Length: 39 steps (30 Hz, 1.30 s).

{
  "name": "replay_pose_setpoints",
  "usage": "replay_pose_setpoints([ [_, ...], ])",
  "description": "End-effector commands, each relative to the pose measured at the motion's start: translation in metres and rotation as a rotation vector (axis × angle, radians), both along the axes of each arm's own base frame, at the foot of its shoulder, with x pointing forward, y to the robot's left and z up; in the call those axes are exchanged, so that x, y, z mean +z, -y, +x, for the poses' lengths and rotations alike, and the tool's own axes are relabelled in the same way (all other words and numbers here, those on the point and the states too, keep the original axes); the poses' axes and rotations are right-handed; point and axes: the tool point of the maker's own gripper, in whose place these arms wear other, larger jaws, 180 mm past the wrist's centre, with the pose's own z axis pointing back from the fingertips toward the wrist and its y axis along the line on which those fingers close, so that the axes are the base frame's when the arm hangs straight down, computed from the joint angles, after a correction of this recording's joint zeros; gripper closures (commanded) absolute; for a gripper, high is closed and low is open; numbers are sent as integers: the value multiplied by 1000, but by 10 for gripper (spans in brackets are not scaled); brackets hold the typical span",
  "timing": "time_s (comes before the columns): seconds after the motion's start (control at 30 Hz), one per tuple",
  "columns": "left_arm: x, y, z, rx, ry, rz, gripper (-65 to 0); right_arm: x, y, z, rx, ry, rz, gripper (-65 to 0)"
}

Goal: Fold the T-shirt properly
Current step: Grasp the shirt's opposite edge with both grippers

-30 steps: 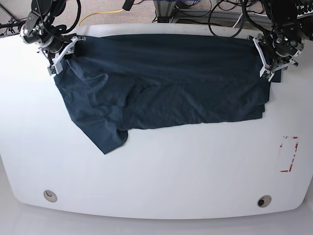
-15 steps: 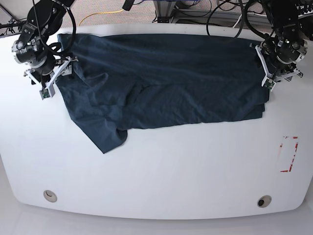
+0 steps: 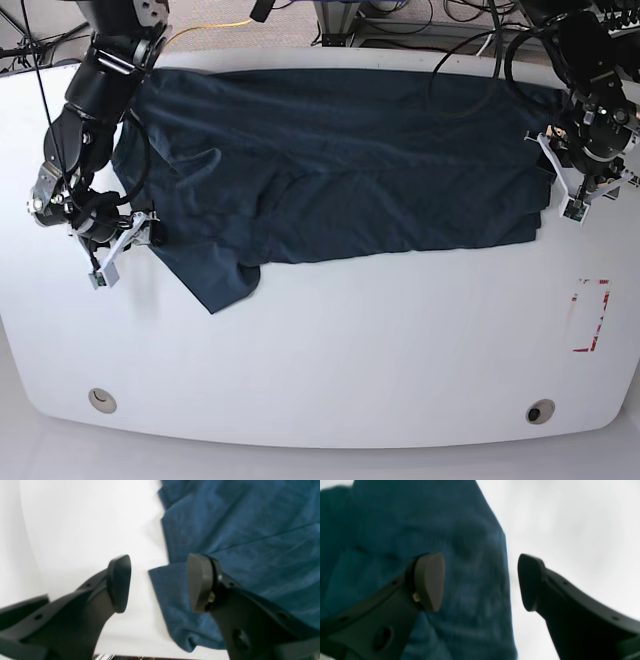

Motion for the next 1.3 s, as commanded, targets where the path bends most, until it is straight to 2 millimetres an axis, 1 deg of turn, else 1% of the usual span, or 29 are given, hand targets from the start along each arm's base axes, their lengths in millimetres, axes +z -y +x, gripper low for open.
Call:
replay_pose_setpoints([
  [0.0, 10, -3, 7, -4, 37, 7, -332, 9, 5, 28, -6, 65, 42, -438],
  [0.1, 2, -4, 6, 2, 18, -8, -332, -1, -3, 42, -9, 69, 104, -438],
  [0.13, 4, -4, 10, 2, 28, -11, -332, -6, -7, 46, -7, 63, 122, -438],
  [0.23, 3, -5, 16, 11, 32, -24, -335, -18, -6, 46, -9, 49, 137, -436],
  [0.3, -2, -6, 18, 16, 23, -39, -335, -22, -11, 49, -7, 57, 153, -436],
  [0.4, 1, -8, 31, 27, 44, -60, -336, -26, -16, 48, 9, 50, 152, -436],
  [0.47, 4, -14, 41, 50, 69, -82, -338, -27, -18, 48, 14, 48, 151, -436],
  [0.53, 6, -19, 51, 67, 111, -114, -338, -30, -28, 48, 22, 45, 168, -436],
  [0.6, 6, -19, 60, 67, 148, -146, -339, -32, -32, 48, 25, 42, 174, -433],
  [0.67, 6, -17, 71, 61, 179, -180, -339, -35, -33, 45, 24, 35, 177, -401],
  [0.73, 5, -15, 82, 58, 210, -218, -339, -38, -36, 42, 26, 28, 180, -336],
  [0.8, 1, -13, 93, 56, 232, -259, -339, -38, -36, 42, 26, 30, 181, -255],
  [0.87, -5, -11, 103, 60, 244, -307, -339, -38, -36, 42, 26, 30, 181, -190],
  [0.97, -14, -9, 117, 81, 239, -368, -339, -38, -36, 43, 27, 31, 182, -140],
  [1.03, -20, -8, 123, 99, 228, -398, -339, -37, -36, 43, 27, 33, 182, -87],
  [1.07, -25, -7, 126, 115, 219, -417, -340, -37, -36, 43, 27, 33, 182, -36],
  [1.1, -28, -7, 128, 127, 213, -429, -340, -37, -36, 43, 27, 33, 182, -6],
  [1.17, -35, -6, 132, 148, 196, -459, -351, -38, -39, 43, 36, 28, 178, 0],
  [1.27, -44, -5, 136, 184, 177, -490, -407, -41, -46, 42, 67, 15, 166, 0],
])
